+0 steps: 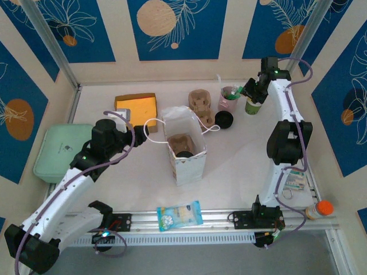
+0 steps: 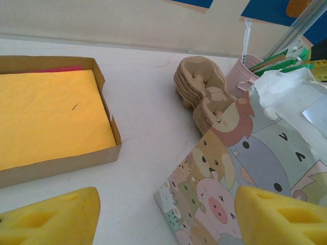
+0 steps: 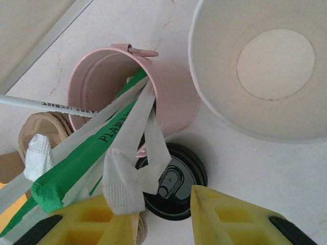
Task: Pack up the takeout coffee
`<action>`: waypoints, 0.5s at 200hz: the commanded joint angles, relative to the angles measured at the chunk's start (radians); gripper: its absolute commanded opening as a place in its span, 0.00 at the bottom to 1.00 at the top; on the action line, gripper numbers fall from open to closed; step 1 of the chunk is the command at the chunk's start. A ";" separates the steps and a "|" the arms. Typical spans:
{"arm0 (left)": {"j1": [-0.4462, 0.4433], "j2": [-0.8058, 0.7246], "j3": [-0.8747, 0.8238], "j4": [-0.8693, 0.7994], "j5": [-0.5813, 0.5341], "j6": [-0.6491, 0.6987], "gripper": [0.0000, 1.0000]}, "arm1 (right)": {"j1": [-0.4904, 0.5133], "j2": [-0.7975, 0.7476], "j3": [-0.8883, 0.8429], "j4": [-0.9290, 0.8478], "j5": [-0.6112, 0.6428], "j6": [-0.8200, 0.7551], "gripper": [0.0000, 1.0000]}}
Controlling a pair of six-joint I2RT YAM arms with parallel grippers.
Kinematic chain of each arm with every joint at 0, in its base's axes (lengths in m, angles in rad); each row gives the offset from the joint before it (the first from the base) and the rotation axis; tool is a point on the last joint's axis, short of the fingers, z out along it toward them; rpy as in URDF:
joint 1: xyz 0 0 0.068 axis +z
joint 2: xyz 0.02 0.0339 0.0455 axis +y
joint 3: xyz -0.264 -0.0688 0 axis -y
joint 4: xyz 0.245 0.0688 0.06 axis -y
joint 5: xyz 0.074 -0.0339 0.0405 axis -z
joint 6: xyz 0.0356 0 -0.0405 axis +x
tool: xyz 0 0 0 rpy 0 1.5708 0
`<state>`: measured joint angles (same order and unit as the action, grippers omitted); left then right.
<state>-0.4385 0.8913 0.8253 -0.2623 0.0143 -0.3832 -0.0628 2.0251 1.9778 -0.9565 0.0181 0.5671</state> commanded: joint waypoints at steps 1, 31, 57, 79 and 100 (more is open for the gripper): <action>0.008 0.002 0.023 -0.023 -0.022 0.021 0.70 | 0.006 0.036 0.061 -0.038 -0.017 -0.025 0.33; 0.009 0.005 0.029 -0.025 -0.024 0.023 0.70 | 0.004 0.071 0.086 -0.046 -0.005 -0.032 0.30; 0.009 0.006 0.032 -0.028 -0.024 0.024 0.70 | 0.006 0.097 0.119 -0.067 0.003 -0.045 0.27; 0.010 0.005 0.035 -0.029 -0.028 0.024 0.70 | 0.013 0.103 0.128 -0.073 0.018 -0.055 0.24; 0.011 0.006 0.040 -0.029 -0.029 0.026 0.70 | 0.022 0.098 0.130 -0.077 0.034 -0.061 0.21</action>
<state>-0.4374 0.8940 0.8257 -0.2783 0.0021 -0.3824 -0.0555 2.1235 2.0747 -0.9989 0.0326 0.5289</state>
